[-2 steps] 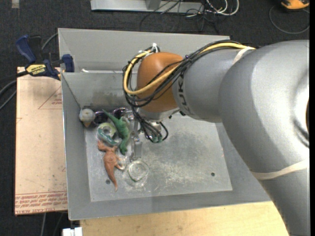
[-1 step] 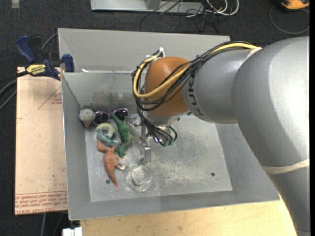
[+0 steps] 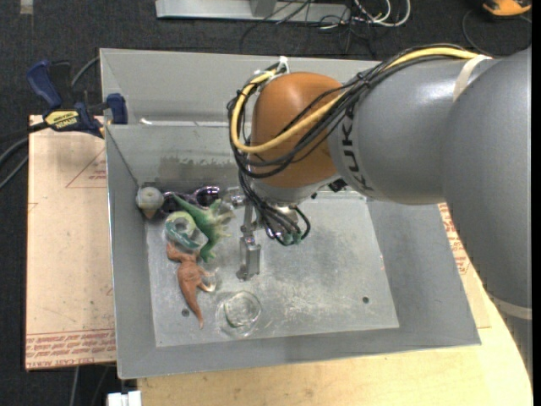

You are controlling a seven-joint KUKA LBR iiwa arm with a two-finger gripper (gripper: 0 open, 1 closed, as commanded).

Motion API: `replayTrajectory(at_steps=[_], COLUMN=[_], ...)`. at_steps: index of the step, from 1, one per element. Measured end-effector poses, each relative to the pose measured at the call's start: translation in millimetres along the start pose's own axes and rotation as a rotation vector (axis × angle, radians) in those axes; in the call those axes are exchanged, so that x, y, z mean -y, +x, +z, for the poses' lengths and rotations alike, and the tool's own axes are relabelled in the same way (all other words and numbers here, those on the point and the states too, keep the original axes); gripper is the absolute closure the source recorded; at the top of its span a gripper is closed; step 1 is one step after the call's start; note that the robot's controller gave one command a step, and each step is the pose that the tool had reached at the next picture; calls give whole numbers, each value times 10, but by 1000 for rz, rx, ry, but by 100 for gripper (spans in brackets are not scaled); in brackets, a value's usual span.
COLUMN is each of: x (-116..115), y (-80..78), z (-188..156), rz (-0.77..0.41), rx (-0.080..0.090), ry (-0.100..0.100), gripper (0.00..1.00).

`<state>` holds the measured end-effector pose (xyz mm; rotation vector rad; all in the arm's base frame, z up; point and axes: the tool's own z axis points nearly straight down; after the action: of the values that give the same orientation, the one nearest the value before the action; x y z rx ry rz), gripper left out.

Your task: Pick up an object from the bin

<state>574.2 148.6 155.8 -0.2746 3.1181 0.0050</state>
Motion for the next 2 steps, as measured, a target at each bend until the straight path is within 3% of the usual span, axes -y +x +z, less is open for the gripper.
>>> replayTrajectory(at_steps=[1, 2], x=[-126, -450], y=[-133, -73], z=[100, 633], rz=[-46, -163], rx=[8, 1], ry=[-1, 1], gripper=[0, 0])
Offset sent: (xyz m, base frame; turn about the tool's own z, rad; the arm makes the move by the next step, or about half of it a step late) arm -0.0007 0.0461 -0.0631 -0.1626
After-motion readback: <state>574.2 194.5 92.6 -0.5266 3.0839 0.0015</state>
